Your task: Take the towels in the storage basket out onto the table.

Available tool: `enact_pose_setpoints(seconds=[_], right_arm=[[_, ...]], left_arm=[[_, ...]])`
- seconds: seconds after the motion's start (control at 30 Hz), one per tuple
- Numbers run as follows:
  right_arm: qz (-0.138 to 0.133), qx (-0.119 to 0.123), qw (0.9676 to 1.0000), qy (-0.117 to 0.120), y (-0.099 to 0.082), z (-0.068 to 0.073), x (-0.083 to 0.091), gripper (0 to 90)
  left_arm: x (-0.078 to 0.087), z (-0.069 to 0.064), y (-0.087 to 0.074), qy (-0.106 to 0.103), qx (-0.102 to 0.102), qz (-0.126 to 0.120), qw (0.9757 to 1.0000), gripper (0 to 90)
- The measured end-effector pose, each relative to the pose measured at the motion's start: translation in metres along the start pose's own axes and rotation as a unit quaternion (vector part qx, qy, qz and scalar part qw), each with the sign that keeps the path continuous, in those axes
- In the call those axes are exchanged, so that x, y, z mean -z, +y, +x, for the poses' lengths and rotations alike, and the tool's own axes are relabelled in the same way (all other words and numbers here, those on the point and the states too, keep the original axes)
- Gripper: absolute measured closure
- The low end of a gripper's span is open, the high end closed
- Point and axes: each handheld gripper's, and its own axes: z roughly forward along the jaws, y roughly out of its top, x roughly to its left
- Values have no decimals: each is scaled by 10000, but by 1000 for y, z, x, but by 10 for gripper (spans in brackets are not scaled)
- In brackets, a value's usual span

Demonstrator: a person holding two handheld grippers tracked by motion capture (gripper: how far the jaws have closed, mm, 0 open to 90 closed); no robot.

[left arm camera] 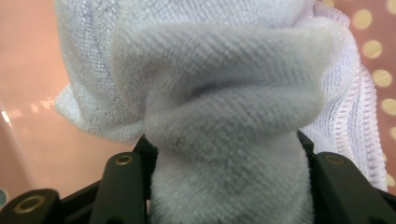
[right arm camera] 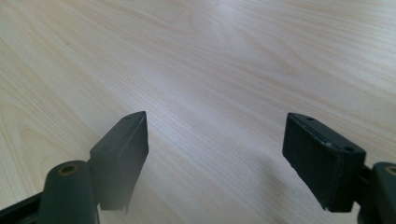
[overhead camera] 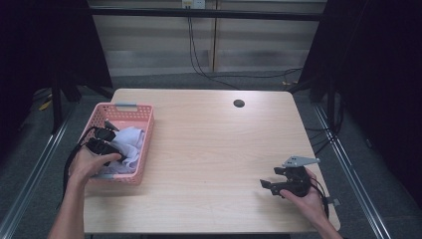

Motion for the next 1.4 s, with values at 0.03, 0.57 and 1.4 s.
enact_pose_setpoints(seconds=[0.03, 0.57, 1.4], right_arm=[[-41, -9, 10000, -10, 0, -1, 1, 231], [-15, -39, 10000, 7, 0, -1, 1, 213], [-33, -95, 9999, -46, -1, -3, 2, 211]], left_arm=[[3, 1, -1, -40, 23, -24, 10000, 499], [34, 13, -13, -183, 184, -617, 9978, 497], [79, 30, -25, -562, 657, -1848, 9790, 493]])
